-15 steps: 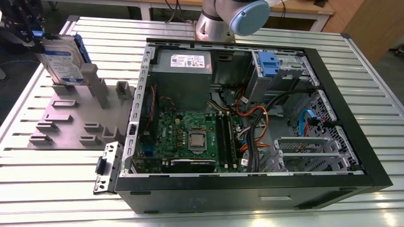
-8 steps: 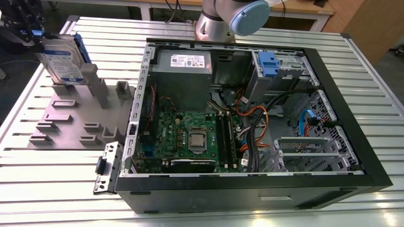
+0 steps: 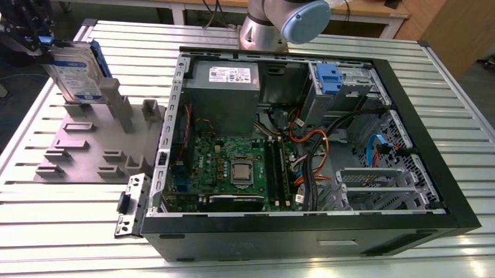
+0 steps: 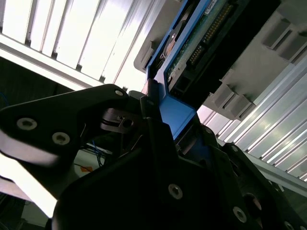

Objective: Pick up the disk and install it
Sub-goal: 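Pick up the disk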

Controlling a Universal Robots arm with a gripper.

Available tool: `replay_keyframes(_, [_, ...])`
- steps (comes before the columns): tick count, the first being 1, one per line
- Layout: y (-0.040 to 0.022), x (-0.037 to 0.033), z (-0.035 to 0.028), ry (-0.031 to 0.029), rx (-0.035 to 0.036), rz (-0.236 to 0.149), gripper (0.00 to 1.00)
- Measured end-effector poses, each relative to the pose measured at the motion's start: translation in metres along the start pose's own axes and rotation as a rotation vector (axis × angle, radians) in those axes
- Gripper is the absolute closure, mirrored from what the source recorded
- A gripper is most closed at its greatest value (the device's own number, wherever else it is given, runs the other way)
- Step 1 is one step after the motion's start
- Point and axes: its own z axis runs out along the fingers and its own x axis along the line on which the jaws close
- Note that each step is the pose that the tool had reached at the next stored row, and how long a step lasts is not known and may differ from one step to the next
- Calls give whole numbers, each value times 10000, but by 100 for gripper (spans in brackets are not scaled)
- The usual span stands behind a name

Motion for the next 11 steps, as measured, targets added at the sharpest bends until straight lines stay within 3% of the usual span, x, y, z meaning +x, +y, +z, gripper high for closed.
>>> replay_keyframes(11, [1,0,-22,0,0,0,64])
